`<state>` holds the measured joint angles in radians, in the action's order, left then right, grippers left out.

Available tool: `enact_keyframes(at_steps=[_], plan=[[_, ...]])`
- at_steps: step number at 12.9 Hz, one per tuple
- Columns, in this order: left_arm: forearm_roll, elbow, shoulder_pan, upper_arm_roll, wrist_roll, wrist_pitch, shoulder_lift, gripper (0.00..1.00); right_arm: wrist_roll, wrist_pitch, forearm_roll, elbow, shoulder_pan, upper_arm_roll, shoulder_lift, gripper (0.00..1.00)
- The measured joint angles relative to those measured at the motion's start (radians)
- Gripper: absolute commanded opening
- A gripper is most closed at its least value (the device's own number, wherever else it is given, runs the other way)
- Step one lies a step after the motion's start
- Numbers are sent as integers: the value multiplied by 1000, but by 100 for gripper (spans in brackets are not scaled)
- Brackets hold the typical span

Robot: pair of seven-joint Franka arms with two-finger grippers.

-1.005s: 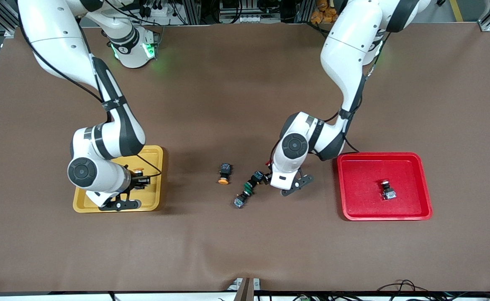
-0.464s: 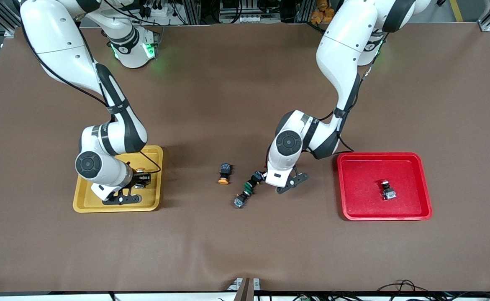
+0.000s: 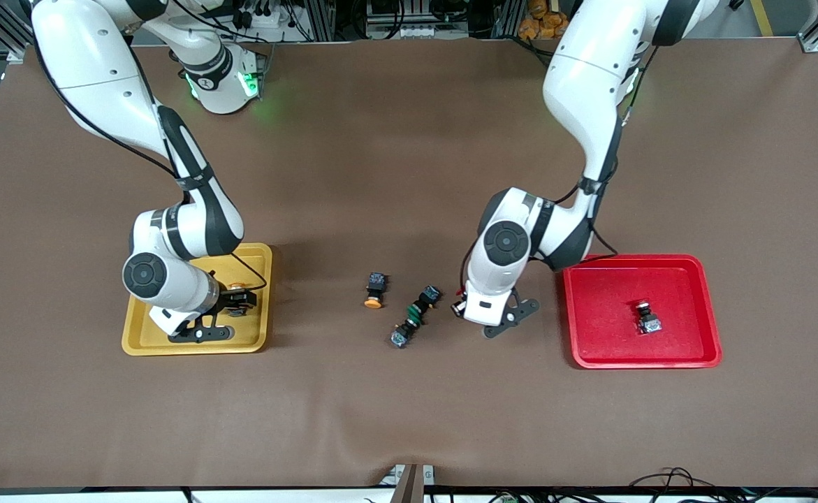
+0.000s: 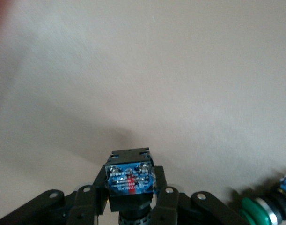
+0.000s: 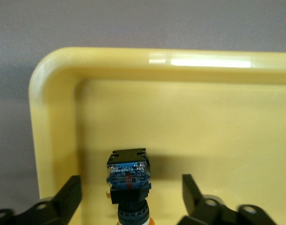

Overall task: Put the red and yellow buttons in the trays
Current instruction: 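Carry the red button to the red tray while the right gripper grasps yellow button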

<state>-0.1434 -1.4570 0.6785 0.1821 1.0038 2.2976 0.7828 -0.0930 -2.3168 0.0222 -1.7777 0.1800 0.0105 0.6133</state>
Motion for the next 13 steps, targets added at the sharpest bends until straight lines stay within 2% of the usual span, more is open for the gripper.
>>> enact_keyframes(at_steps=[3, 6, 10, 13], plan=[[0, 0, -50, 12, -82, -67, -30, 0, -42, 20, 15, 1, 4, -24, -35, 100], [0, 0, -114, 14, -201, -138, -52, 0, -216, 19, 22, 19, 45, -73, -50, 100], [0, -3, -211, 15, -399, -202, -62, 0, -491, 13, 22, 83, 209, -85, -49, 100], [0, -30, -280, 15, -580, -206, -62, 0, -596, 14, 21, 142, 315, -84, -12, 100]])
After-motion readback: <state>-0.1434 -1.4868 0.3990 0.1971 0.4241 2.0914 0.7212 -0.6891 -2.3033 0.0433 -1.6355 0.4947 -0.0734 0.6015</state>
